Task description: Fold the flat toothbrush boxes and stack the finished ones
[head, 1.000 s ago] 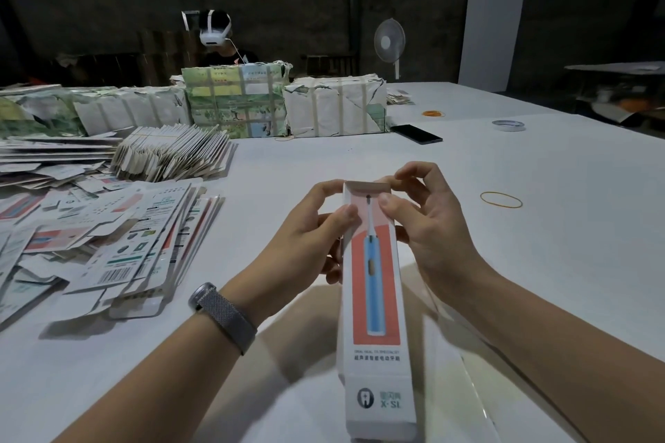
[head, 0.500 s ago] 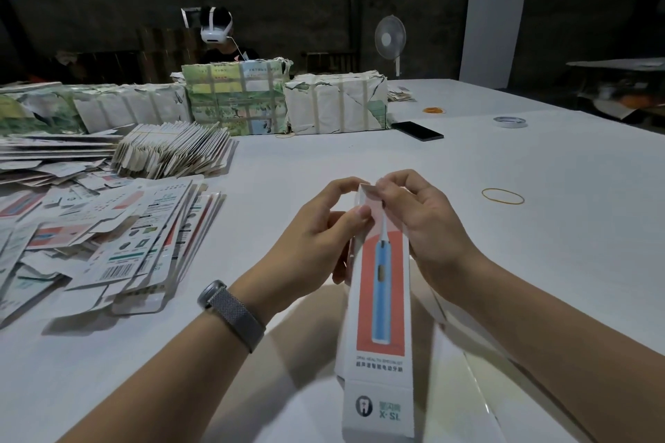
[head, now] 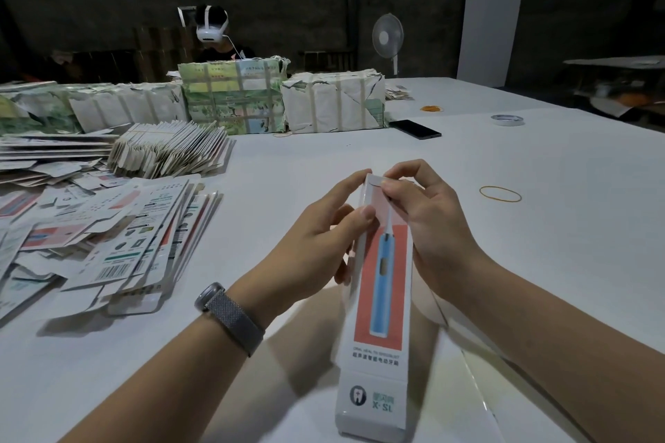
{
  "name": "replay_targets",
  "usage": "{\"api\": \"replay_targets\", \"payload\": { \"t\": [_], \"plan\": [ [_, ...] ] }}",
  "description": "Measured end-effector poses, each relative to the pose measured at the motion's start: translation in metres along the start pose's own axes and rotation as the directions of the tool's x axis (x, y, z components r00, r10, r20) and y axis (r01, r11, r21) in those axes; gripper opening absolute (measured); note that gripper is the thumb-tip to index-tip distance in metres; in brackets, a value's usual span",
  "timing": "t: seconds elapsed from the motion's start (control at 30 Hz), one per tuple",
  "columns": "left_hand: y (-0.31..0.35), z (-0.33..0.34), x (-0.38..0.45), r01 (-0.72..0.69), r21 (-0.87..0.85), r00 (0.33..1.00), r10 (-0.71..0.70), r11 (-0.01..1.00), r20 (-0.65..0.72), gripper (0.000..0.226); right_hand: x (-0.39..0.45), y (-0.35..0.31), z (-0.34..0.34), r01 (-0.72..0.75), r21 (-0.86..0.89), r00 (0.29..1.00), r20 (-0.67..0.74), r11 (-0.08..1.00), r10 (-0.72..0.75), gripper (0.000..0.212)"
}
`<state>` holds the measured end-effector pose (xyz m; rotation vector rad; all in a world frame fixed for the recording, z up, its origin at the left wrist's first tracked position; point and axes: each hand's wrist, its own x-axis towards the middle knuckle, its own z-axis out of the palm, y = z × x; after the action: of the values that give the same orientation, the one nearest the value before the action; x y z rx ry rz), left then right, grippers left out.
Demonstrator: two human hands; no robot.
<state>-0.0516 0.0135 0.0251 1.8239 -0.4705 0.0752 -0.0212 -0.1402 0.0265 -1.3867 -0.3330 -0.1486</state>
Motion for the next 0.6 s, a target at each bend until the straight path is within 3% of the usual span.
{"api": "replay_targets", "payload": {
  "t": [0.23,0.6],
  "plan": [
    [-0.0058,-0.0018,0.0023,-0.072,0.017,0.997,0.073,0.997,-0.031,0.038,-0.001,-0.0062,-0.0004,0.047,0.022,0.999,0.021,0.999,-0.047,0.021],
    [-0.0019,-0.0029,0.0012,-0.109,0.126,0.994,0.106,0.986,0.033,0.044,-0.0032,-0.0075,0.0018,0.131,-0.093,0.991,0.03,0.987,-0.129,0.015]
  ]
}}
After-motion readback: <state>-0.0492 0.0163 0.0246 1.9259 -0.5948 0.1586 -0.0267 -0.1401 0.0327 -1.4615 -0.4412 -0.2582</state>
